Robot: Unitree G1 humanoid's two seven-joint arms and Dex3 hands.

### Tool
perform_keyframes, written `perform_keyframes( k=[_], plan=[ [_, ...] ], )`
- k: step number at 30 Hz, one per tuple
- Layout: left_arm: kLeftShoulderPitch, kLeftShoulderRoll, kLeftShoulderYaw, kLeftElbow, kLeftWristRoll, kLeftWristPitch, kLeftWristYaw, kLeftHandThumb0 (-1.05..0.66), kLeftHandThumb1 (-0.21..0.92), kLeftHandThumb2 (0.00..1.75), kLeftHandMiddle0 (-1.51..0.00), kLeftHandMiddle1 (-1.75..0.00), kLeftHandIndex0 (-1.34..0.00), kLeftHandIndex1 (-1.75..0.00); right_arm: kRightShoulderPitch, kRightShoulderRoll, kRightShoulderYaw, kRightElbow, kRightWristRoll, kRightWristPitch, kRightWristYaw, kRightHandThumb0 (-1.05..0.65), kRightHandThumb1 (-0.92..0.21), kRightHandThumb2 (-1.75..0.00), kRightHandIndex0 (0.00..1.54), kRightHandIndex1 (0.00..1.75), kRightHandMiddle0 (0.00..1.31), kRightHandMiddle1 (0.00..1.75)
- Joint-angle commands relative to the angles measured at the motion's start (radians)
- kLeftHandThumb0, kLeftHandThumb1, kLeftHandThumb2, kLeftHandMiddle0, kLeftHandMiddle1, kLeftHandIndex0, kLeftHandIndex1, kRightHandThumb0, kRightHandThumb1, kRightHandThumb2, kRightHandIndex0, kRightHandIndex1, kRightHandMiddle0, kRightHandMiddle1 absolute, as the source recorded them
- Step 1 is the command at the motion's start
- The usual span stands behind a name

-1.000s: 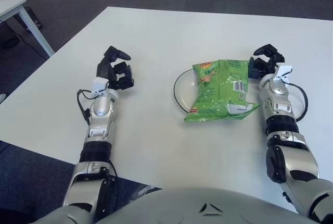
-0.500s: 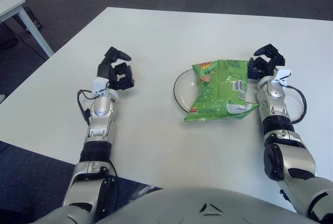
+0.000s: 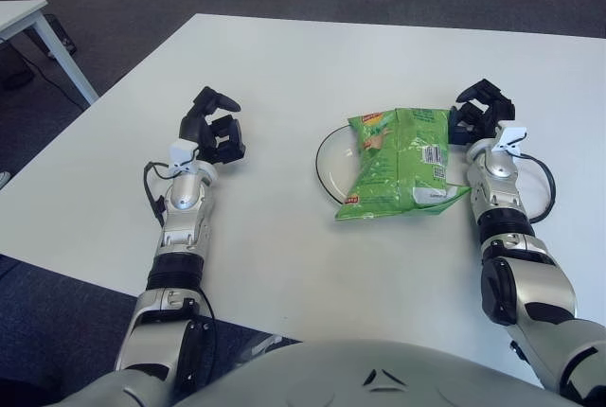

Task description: Put the snack into the plate.

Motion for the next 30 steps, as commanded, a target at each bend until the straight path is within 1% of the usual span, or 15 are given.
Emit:
perform_keyframes(
  k=[1, 5, 8, 13, 19, 23, 29, 30],
  plan=[
    [0.155, -0.078, -0.010, 0.131, -0.010, -0.017, -0.013, -0.44, 0.46, 1.14, -1.12, -1.75, -0.50, -1.75, 0.084, 0.040, 0.004, 0.064, -0.001, 0.043, 0.004, -0.01, 0.09, -1.75, 0.90, 1.75, 0.75, 1.65],
    [0.149, -0.072, -0.006, 0.138, -0.013, -0.021, -0.026, -0.43, 0.46, 1.13, -1.11, -1.75, -0.50, -1.75, 0.086, 0.049, 0.005, 0.053, 0.003, 0.045, 0.001, -0.01, 0.08, -1.75, 0.90, 1.75, 0.73, 1.68],
    [0.148, -0.068, -0.005, 0.139, -0.011, -0.024, -0.032, -0.43, 0.47, 1.12, -1.09, -1.75, -0.49, -1.75, 0.106, 0.068, 0.006, 0.012, 0.010, 0.044, 0.000, -0.01, 0.07, -1.75, 0.89, 1.75, 0.71, 1.70],
    [0.138, -0.059, 0.002, 0.149, 0.004, -0.036, -0.021, -0.43, 0.47, 1.12, -1.09, -1.75, -0.49, -1.75, 0.118, 0.090, 0.002, -0.028, 0.029, 0.045, 0.017, -0.01, 0.06, -1.75, 0.89, 1.74, 0.68, 1.74],
    [0.119, -0.049, 0.007, 0.163, 0.014, -0.039, -0.015, -0.44, 0.44, 1.16, -1.09, -1.75, -0.51, -1.75, 0.117, 0.097, 0.005, -0.047, 0.019, 0.052, 0.010, -0.01, 0.06, -1.74, 0.89, 1.73, 0.67, 1.75],
    [0.105, -0.044, 0.008, 0.178, 0.010, -0.046, -0.024, -0.44, 0.43, 1.17, -1.08, -1.75, -0.52, -1.75, 0.110, 0.094, 0.009, -0.042, 0.004, 0.039, -0.001, -0.01, 0.06, -1.74, 0.89, 1.73, 0.67, 1.75],
    [0.078, -0.041, 0.014, 0.212, 0.005, -0.062, -0.022, -0.45, 0.42, 1.19, -1.07, -1.75, -0.53, -1.75, 0.072, 0.081, 0.010, 0.006, -0.008, 0.028, -0.014, -0.01, 0.06, -1.74, 0.89, 1.73, 0.67, 1.75],
    [0.078, -0.043, 0.016, 0.213, 0.006, -0.066, -0.019, -0.45, 0.41, 1.19, -1.07, -1.75, -0.53, -1.75, 0.069, 0.080, 0.011, 0.012, -0.010, 0.024, -0.016, -0.18, -0.06, -1.62, 1.04, 1.74, 0.67, 1.75]
  ],
)
